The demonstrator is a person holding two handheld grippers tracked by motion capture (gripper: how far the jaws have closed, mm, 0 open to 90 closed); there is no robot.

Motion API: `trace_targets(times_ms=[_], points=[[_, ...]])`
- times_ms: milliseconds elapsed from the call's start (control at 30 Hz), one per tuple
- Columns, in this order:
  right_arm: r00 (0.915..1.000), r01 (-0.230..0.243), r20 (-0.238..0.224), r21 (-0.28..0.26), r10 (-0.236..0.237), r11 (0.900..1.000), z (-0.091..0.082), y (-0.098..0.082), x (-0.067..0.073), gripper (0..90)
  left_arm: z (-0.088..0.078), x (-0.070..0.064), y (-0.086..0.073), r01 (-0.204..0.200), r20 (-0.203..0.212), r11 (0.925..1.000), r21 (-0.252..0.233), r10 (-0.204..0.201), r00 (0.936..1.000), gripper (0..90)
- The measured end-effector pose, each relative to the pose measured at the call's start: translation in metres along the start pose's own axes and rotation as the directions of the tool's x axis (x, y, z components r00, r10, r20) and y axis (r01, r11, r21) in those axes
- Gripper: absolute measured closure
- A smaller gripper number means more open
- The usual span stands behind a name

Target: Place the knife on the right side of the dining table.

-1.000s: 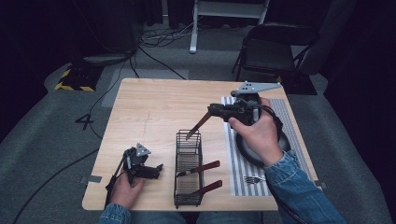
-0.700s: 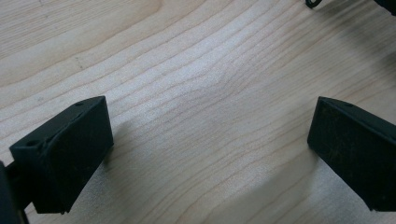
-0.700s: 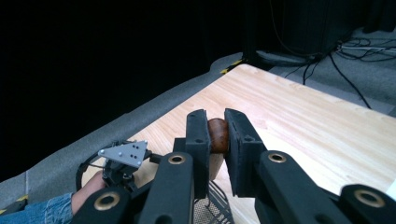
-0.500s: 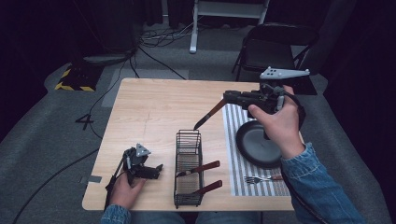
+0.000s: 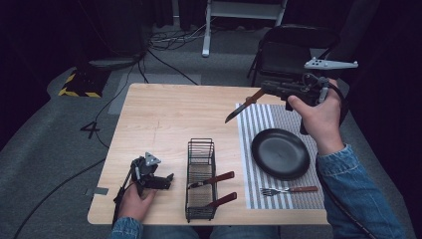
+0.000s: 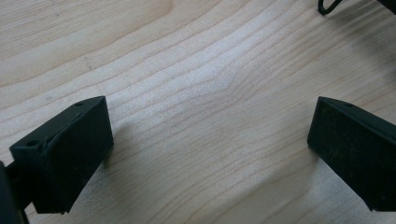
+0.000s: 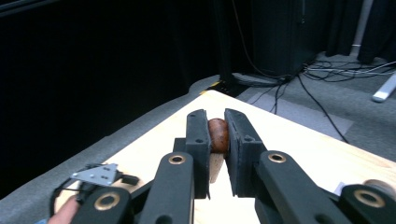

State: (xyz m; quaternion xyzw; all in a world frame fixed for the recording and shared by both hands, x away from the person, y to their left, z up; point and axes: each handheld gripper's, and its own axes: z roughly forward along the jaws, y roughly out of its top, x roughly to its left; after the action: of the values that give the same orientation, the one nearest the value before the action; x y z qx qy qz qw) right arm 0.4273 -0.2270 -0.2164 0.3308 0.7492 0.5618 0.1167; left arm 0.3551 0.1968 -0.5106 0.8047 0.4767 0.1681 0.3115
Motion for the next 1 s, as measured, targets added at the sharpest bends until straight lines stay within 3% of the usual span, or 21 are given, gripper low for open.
trace_targets(times_ms=[133,667,900,1000], points=[[0.9998,-0.008,0.018,-0.012,0.008,1.0,-0.005,0.001,-0.016,80.7,0.0,0.0,0.0,0.001,-0.001,1.0,0.0,-0.001,1.0,0.2],[0.9924,0.018,0.122,-0.029,-0.014,0.999,-0.029,0.01,-0.046,80.7,0.0,0.0,0.0,0.003,-0.004,1.0,0.0,-0.003,1.0,0.3],[0.991,0.071,0.114,-0.015,-0.069,0.997,-0.02,0.009,-0.065,80.7,0.0,0.001,0.0,0.003,-0.004,1.0,0.0,-0.003,1.0,0.3],[0.991,0.066,0.117,-0.017,-0.064,0.998,-0.017,0.005,-0.073,80.7,0.0,0.001,0.0,0.003,-0.004,1.0,0.0,-0.003,1.0,0.3]])
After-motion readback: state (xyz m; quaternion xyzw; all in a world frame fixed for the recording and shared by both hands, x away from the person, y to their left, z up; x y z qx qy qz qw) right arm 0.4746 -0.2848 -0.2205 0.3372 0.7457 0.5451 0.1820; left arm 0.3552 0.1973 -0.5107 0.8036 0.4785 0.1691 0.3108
